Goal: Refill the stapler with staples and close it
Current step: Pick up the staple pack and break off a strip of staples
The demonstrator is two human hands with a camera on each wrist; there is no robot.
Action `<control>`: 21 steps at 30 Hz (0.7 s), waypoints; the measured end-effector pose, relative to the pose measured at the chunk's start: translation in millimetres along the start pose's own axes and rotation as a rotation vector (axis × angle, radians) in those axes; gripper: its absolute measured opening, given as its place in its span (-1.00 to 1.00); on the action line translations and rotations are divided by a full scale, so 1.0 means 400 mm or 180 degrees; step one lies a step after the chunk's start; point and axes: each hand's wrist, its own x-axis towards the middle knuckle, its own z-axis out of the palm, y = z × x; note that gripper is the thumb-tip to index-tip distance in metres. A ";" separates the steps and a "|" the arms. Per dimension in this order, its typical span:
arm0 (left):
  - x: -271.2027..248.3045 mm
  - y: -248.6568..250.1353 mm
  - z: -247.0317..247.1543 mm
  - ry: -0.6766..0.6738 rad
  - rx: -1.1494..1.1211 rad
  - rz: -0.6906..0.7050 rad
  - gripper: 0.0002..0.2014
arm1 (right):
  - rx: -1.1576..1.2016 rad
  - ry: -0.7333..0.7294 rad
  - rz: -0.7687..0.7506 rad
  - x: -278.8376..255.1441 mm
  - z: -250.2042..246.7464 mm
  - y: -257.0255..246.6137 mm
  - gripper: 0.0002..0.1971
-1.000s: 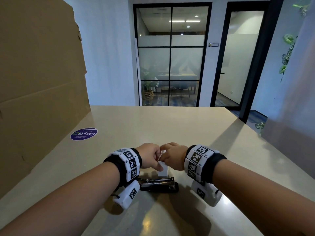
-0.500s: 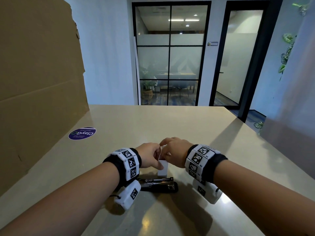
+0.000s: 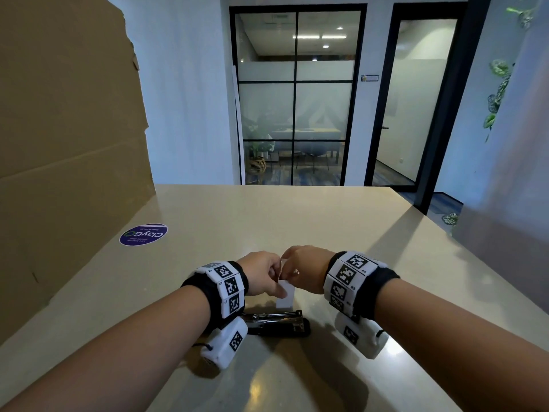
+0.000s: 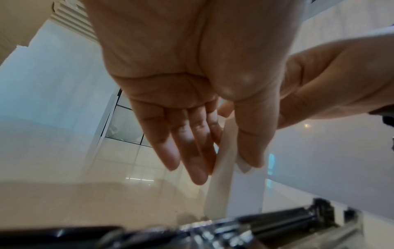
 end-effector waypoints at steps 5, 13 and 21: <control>0.000 0.003 -0.001 0.0003 0.0065 0.0009 -0.67 | -0.0194 -0.0304 0.0109 0.005 0.011 -0.007 -0.65; -0.001 0.004 -0.001 -0.0004 0.0047 -0.0006 -0.68 | -0.0154 -0.0258 0.0020 -0.006 0.013 -0.011 -0.67; -0.006 0.005 -0.004 -0.0004 0.0104 0.0029 -0.63 | 0.0749 0.0619 -0.0145 -0.024 0.003 0.005 -0.84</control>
